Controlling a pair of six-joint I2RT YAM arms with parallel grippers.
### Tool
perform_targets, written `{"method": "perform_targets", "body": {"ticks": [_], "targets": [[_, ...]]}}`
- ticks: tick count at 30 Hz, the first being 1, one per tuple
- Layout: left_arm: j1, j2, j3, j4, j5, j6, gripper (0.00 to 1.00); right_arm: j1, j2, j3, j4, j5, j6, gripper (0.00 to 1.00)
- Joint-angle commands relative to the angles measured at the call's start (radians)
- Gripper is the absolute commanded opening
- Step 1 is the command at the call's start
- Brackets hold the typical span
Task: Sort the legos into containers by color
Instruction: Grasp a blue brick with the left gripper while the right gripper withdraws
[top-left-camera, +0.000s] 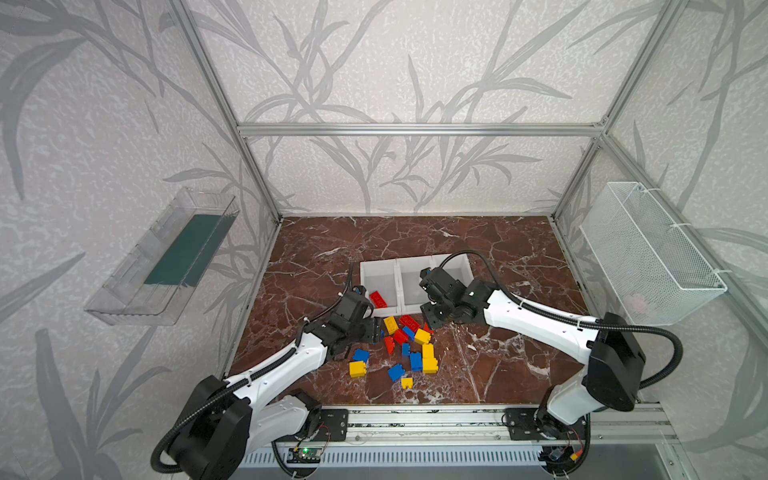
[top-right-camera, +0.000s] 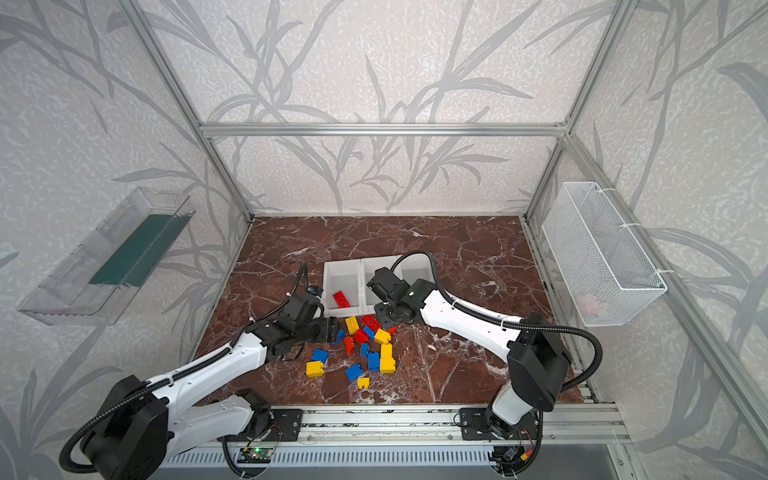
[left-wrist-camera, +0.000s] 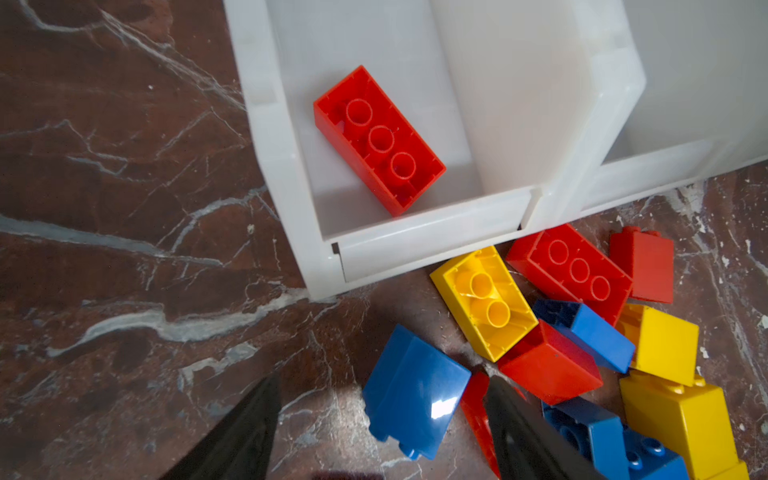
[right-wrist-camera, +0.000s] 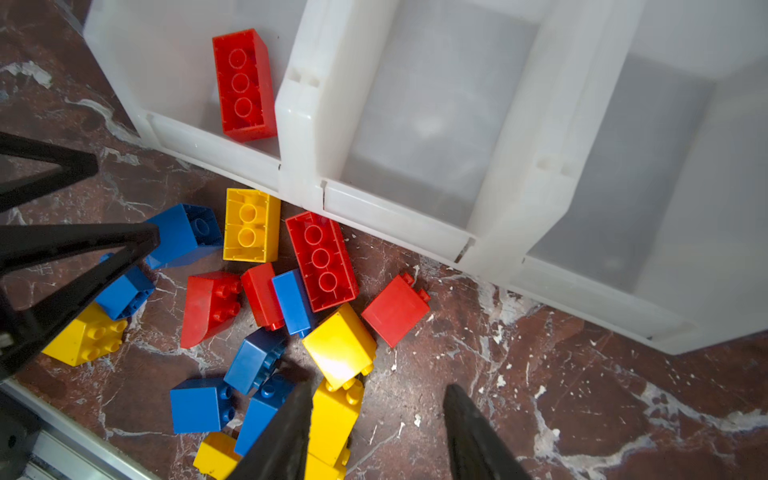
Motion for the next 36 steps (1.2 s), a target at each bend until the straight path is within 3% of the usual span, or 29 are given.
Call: {"method": "perform_targets", "body": {"ticks": [1, 11, 31, 36], "targets": [[-0.008, 0.032, 0.027, -0.003, 0.008, 0.038, 0.76, 0.000, -0.031, 0.009, -0.009, 0.022, 0.014, 0.52], [-0.040, 0.097, 0.027, 0.021, 0.009, 0.057, 0.69, 0.000, -0.048, -0.012, 0.000, 0.022, 0.037, 0.52], [-0.099, 0.157, 0.038, 0.050, -0.017, 0.063, 0.33, 0.000, -0.100, -0.063, -0.005, 0.045, 0.058, 0.49], [-0.117, 0.121, 0.042, 0.039, -0.024, 0.066, 0.31, 0.000, -0.120, -0.073, -0.006, 0.054, 0.060, 0.49]]}}
